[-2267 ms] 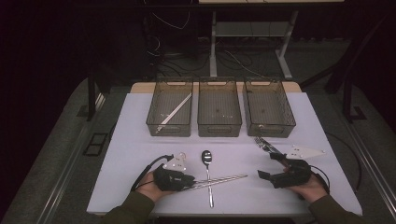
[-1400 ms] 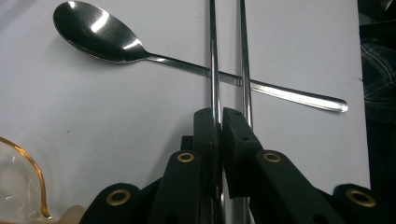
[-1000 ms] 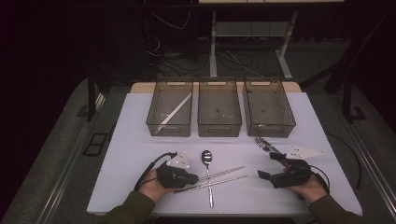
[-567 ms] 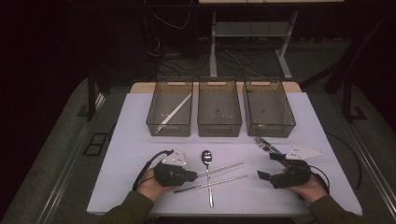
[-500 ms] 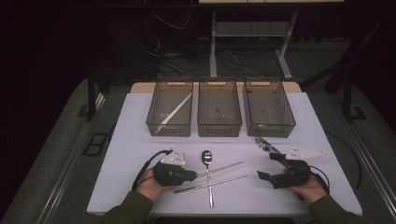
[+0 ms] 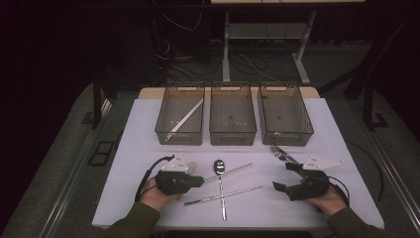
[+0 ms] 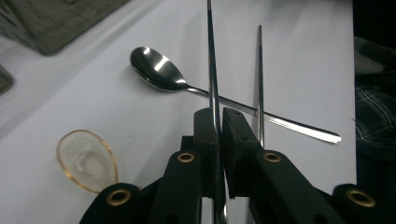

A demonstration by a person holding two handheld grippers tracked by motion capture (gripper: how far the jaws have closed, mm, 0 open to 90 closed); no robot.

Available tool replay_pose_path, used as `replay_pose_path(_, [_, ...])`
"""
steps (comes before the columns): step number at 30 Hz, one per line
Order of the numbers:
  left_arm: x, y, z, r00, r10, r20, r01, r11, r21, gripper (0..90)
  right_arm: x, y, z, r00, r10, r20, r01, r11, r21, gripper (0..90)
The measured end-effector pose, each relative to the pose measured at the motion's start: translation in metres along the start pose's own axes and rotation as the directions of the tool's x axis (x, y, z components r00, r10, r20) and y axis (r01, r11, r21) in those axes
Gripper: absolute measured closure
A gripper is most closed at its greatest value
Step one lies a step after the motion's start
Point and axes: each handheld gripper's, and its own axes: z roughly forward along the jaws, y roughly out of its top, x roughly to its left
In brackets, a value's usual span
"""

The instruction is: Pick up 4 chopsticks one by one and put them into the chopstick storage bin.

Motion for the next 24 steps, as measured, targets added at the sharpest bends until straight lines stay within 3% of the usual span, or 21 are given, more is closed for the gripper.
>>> replay_pose_path(13, [0.009, -0.003, -0.021, 0.9974, -0.025, -0.068, 0.021, 0.9977, -0.064, 84.6, 0.0, 0.0, 0.0, 1.0, 0.0, 0.0, 0.0, 1.0, 0.001, 9.5])
replay_pose_path(24, [0.018, -0.006, -0.04, 0.9909, -0.065, -0.118, 0.051, 0.991, -0.124, 84.7, 0.0, 0.0, 0.0, 1.0, 0.0, 0.001, 0.0, 1.0, 0.001, 9.5])
